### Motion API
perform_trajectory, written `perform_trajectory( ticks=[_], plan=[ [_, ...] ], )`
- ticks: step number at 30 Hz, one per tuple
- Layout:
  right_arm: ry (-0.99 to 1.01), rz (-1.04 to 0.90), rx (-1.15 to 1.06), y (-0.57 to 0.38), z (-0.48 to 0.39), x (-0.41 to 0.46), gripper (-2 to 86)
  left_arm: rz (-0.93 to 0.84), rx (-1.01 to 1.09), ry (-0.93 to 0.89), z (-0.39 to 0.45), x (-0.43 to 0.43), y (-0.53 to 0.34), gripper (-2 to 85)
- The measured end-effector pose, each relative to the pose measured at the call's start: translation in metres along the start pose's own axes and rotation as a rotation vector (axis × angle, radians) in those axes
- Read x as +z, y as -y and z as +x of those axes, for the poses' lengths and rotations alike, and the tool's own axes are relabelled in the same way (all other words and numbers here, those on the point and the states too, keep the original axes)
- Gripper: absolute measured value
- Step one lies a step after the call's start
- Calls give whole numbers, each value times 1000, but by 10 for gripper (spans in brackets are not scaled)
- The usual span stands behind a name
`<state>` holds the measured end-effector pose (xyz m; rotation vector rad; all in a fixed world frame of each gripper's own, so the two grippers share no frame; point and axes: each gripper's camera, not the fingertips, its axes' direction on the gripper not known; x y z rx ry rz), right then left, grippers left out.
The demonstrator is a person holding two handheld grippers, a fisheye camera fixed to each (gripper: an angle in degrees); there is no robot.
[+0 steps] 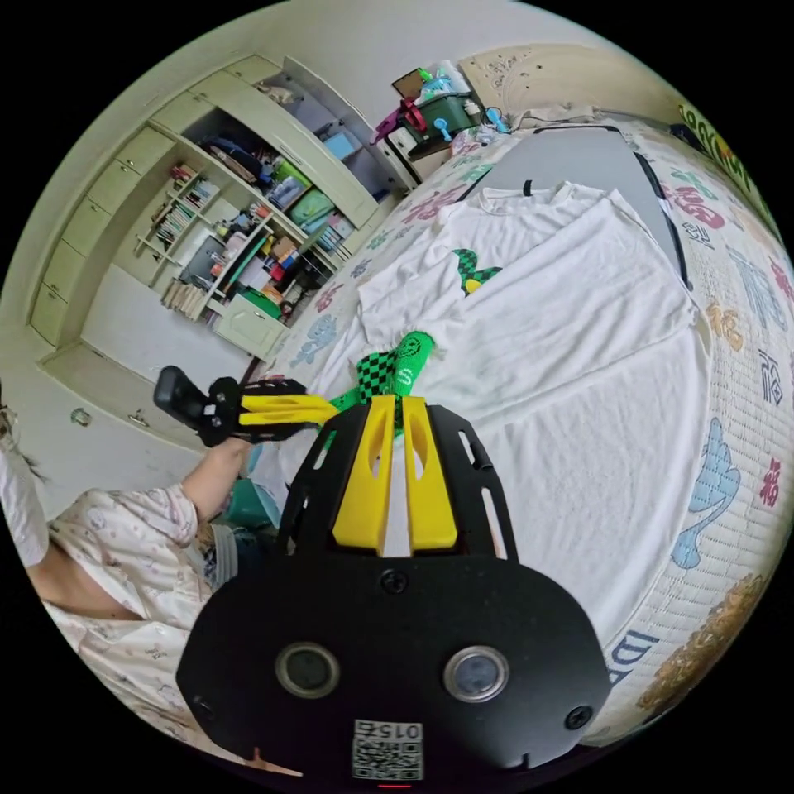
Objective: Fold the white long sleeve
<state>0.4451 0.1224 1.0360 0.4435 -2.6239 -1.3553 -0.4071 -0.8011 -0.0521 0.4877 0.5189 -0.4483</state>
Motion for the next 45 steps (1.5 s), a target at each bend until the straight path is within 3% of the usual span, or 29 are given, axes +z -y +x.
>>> perform_trajectory(
  ticks=[4, 11, 19, 21, 26, 32, 36, 45],
  plan=[
    [69, 87, 14, -26, -21, -73, 5, -140, 52, -7, 24, 73, -25, -2],
    [21, 84, 33, -79, -44, -137, 7, -157, -24, -64, 6, 90, -71, -2],
    [-19, -18, 165, -128, -7, -58, 26, -81, -129, -160, -33, 69, -148, 6],
    [-69, -13, 169, -137, -7, -47, 45, -25, -224, -80, -80, 45, -181, 18],
    [-364, 21, -67, -162, -89, -26, 102, -7, -319, 201, -171, 31, -237, 64],
    [-303, -135, -257, -184, -147, 68, 116, -116, -239, 198, -206, 102, -268, 78],
    [-396, -232, -288, -196, -155, 128, 94, -162, -265, 182, -214, 142, -309, 66],
    [-344, -254, -222, -216, -130, 111, 2, -219, -270, 172, -202, 158, -399, 7]
  ],
)
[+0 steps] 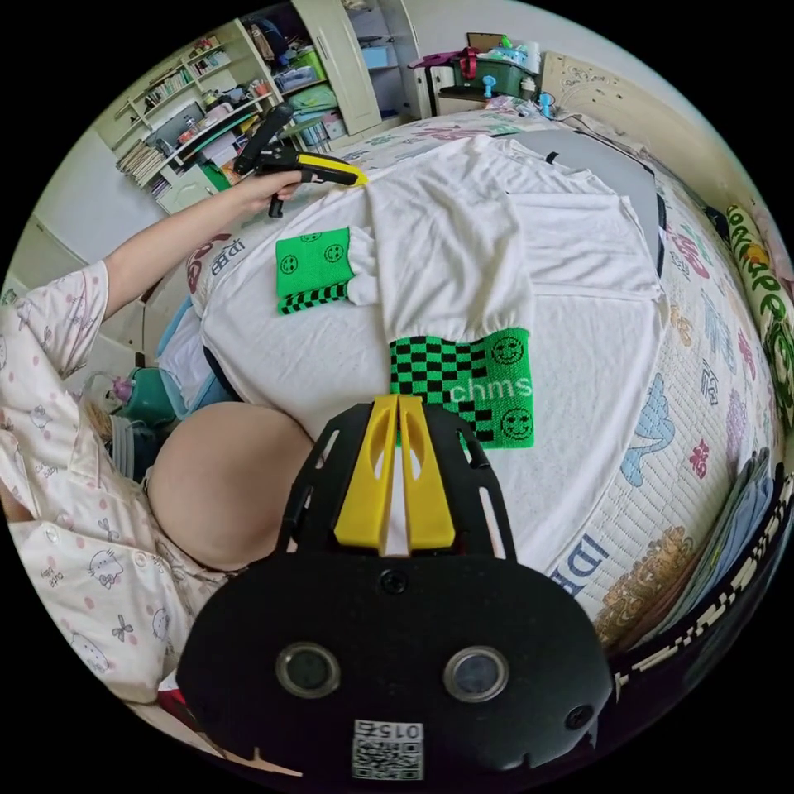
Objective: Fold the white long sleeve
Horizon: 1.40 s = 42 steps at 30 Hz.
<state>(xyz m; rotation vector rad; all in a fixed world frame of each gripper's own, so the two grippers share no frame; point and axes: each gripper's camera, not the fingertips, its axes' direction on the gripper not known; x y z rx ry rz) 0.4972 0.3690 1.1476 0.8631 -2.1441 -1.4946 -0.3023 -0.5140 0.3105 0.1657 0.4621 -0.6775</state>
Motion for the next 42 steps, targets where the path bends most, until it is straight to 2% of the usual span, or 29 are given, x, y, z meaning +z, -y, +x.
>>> perform_trajectory(
  ticks=[3, 6, 8, 12, 14, 17, 19, 25, 31, 38, 42],
  plan=[
    [-8, -10, -23, -5, -5, -5, 10, -32, 17, 6, 2, 6, -21, 6],
    [47, 17, -56, -12, -4, -29, 66, -55, -33, -30, -10, -1, -39, 8],
    [117, 100, -51, -24, 9, -62, 75, -13, -46, -46, -16, -20, -51, 10],
    [94, 239, 76, -40, 56, -95, 91, 85, -85, -51, -36, -49, -50, 15],
    [83, 280, 172, -42, 86, -100, 108, 106, -123, -73, -45, -41, -37, 15],
    [152, 364, 202, -52, 106, -115, 108, 100, -176, -90, -50, -2, -12, 11],
    [127, 387, 218, -55, 114, -116, 108, 89, -214, -127, -48, 37, 7, 6],
    [142, 276, 243, -9, 134, -78, 100, 17, -258, -129, -27, 129, 41, -2],
    [122, 223, 258, 6, 133, -63, 28, -47, -268, -31, -24, 170, 37, -7],
    [145, 206, 239, 6, 121, -68, 57, -46, -282, -61, -42, 167, 20, 13],
    [203, 262, 224, 14, 151, -94, 75, 84, -304, -109, -76, 126, 11, 55]
  ],
)
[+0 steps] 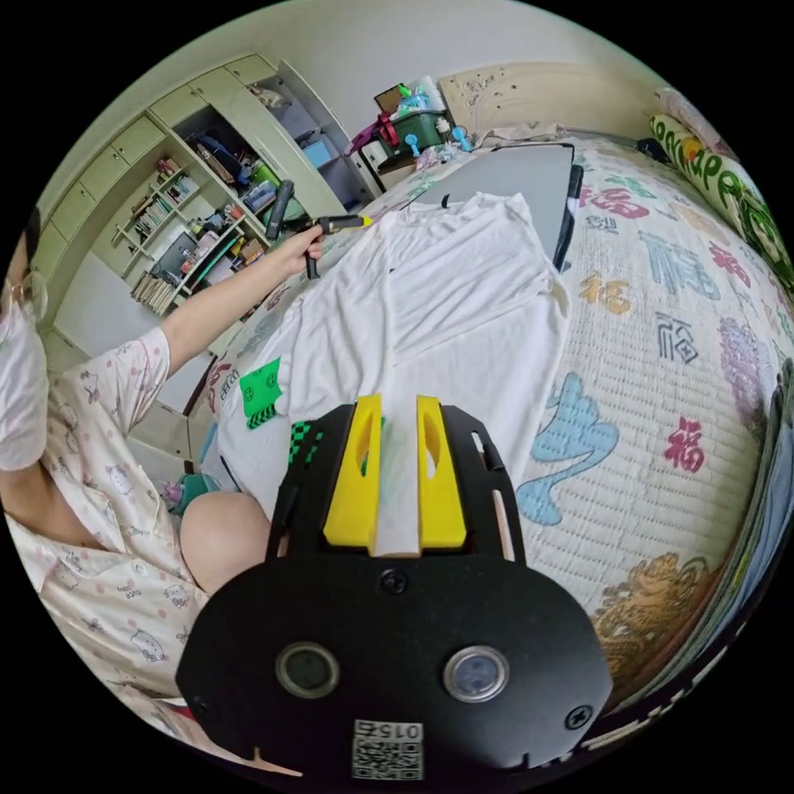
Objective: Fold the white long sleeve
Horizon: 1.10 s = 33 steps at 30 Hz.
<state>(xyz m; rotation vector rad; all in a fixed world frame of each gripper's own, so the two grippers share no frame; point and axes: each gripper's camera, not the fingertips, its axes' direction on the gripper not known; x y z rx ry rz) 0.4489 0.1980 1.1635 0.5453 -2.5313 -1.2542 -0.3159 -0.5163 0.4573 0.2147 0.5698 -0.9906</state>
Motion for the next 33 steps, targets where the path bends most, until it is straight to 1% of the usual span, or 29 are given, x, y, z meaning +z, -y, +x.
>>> perform_trajectory(
  ticks=[3, 5, 10, 13, 15, 17, 19, 21, 23, 26, 28, 30, 33],
  plan=[
    [-73, 98, -5, 60, 31, -19, 88, 60, -27, 31, -26, -21, 8, 71],
    [-143, 146, 11, 127, 60, -11, 102, 47, -35, 56, -38, -19, 15, 79],
    [-132, 216, 80, 253, 102, 37, 114, 79, -108, 53, -63, -10, 32, 85],
    [-239, 208, 91, 314, 106, 81, 123, 82, -176, 14, -79, -1, 57, 88],
    [-240, 196, 108, 342, 110, 108, 129, 76, -188, 2, -82, 4, 72, 88],
    [-276, 143, 132, 372, 111, 145, 135, 43, -173, 11, -79, 9, 90, 85],
    [-330, 82, 143, 387, 109, 171, 134, -8, -140, 26, -72, 14, 114, 63],
    [-372, 33, 145, 397, 105, 193, 124, -9, -87, 25, -63, 10, 128, 37],
    [-393, 5, 164, 401, 98, 213, 72, -9, -61, 33, -56, 6, 141, 22],
    [-375, -27, 165, 395, 82, 226, 22, 6, -46, 36, -47, -13, 162, 12],
    [-389, 5, 129, 384, 62, 218, 10, 39, -35, 45, -41, -38, 175, 9],
    [-386, 58, 79, 363, 34, 198, 3, 101, -14, 48, -32, -85, 189, 6],
    [-338, 137, 3, 311, -20, 148, -2, 220, -6, -17, -23, -167, 195, 4]
  ],
)
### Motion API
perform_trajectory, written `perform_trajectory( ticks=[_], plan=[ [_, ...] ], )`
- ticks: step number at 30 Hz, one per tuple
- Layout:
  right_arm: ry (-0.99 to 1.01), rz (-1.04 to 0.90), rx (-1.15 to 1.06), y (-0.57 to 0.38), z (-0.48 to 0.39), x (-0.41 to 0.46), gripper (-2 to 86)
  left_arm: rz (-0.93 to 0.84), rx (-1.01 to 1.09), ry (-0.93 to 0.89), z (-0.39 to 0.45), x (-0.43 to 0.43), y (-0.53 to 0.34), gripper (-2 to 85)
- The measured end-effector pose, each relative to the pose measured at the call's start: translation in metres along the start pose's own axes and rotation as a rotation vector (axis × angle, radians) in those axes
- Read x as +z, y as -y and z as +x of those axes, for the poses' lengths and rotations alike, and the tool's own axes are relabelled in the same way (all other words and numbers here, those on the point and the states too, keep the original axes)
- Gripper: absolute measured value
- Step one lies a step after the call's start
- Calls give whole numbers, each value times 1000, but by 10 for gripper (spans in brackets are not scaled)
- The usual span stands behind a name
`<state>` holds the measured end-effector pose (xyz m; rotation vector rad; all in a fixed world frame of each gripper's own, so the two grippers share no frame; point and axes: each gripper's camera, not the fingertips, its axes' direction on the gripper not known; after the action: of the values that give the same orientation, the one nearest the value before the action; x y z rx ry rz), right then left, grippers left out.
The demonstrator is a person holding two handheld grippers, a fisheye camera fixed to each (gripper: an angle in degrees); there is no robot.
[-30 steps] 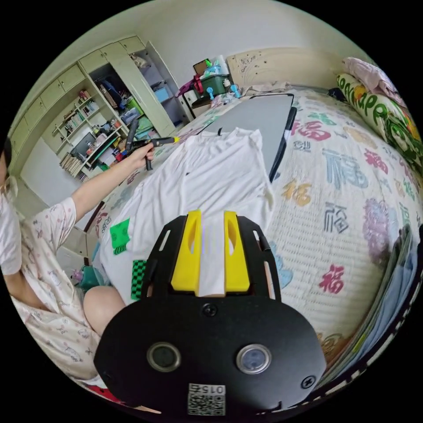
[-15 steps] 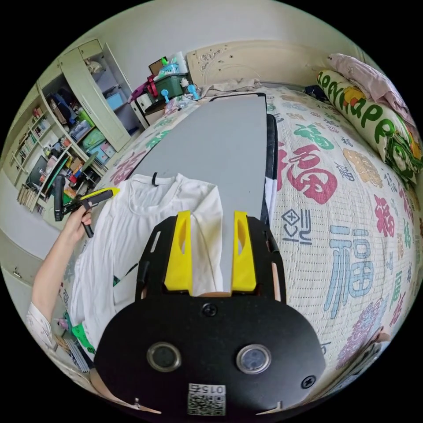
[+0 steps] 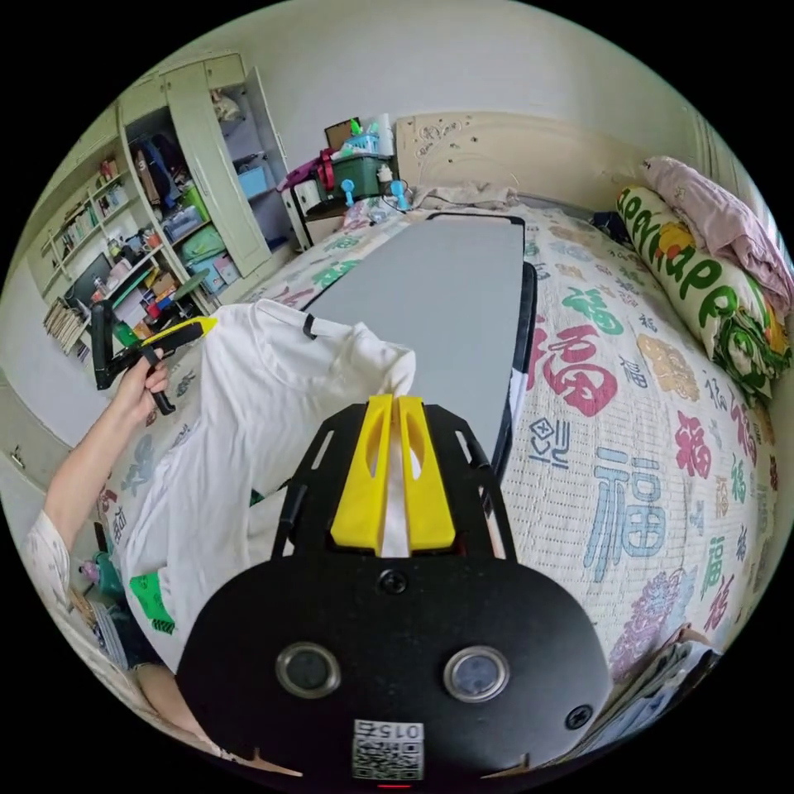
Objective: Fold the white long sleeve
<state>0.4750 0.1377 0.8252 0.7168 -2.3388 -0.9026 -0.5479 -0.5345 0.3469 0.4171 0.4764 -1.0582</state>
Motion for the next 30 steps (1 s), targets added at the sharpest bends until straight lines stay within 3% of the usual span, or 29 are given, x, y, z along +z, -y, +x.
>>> perform_trajectory(
  ticks=[5, 8, 10, 14, 17, 22, 30],
  plan=[
    [143, 175, -106, -153, -60, -190, -5, 192, 74, -178, 24, -165, -22, 1],
    [223, 158, -210, -283, -104, -274, -5, 216, 150, -380, 37, -266, -90, -1],
    [237, 84, -258, -366, -129, -298, -5, 204, 183, -482, 54, -322, -176, -2],
    [287, -60, -101, -522, -160, -288, -3, 117, 169, -505, 91, -354, -299, -3],
    [236, -34, -29, -562, -184, -298, -1, 99, 92, -483, 109, -372, -339, -3],
    [204, 66, -38, -555, -221, -365, 0, 202, 126, -468, 144, -443, -296, -3],
    [162, -33, -45, -574, -254, -398, -1, 171, 152, -462, 192, -480, -290, -3]
  ],
)
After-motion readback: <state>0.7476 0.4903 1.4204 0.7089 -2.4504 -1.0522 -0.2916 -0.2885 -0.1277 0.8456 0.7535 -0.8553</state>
